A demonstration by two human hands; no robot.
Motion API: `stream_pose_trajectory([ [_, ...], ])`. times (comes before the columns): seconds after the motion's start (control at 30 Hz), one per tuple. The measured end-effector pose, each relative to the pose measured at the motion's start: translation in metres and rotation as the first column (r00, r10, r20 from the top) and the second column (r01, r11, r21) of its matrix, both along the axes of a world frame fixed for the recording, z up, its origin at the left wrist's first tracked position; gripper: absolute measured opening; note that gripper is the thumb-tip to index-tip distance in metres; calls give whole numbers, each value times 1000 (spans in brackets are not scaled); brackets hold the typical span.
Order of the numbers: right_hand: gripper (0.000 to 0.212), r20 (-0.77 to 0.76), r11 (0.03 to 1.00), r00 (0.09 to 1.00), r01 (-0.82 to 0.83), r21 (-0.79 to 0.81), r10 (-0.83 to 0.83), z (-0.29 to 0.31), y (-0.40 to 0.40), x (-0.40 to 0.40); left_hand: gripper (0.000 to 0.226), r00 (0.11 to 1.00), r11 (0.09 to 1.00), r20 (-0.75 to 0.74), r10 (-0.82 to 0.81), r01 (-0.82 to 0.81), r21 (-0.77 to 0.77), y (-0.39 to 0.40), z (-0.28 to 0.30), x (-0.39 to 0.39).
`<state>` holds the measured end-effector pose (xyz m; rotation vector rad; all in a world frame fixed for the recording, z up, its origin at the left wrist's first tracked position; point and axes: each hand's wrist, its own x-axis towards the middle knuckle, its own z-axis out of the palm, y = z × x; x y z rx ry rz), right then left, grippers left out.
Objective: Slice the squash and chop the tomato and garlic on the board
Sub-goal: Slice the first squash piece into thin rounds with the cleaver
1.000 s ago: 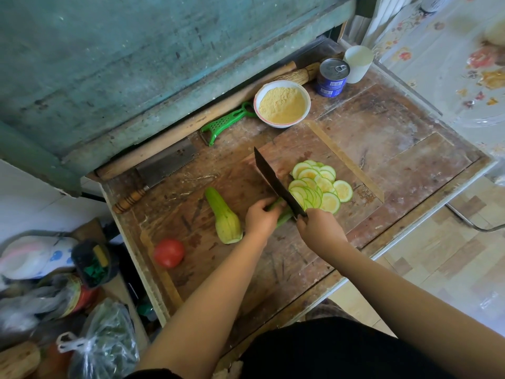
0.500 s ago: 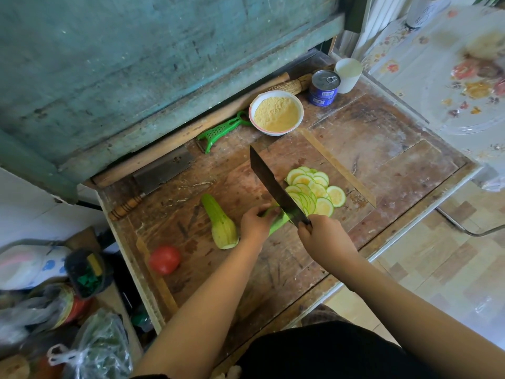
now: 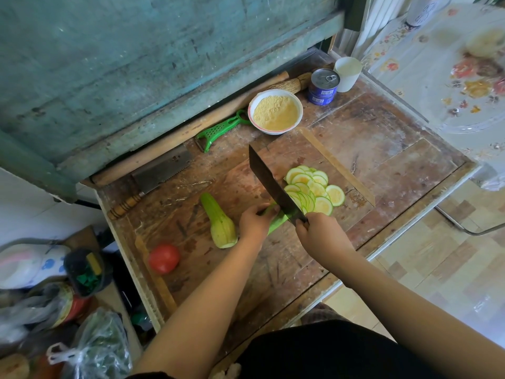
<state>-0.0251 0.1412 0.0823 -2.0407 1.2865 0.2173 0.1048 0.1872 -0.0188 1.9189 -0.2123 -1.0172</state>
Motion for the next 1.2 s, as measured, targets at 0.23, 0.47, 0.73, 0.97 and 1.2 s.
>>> stream_pose_trajectory([
  [0.23, 38, -33, 1000, 999, 12, 0, -12, -7, 0, 3, 21, 1000, 1000, 8, 4, -4, 8, 1, 2, -1],
  [0.47, 40, -51, 1000, 999, 17, -10, -18, -15, 0, 7, 25, 1000, 1000, 24, 14, -14, 17, 0, 3, -1],
  [0.73, 41, -66, 1000, 998, 15, -5, -15, -24, -1, 11, 39, 1000, 999, 5, 4, -4, 48, 0, 4, -1],
  [0.97, 40, -92, 1000, 996, 21, 17, -19, -30, -2, 20, 37, 1000, 999, 26, 13, -14, 30, 0, 6, -2],
  [1.2, 36, -26, 998, 998, 50, 36, -49, -25, 0, 12, 38, 999, 999, 29, -37, 36, 33, 1, 9, -2],
])
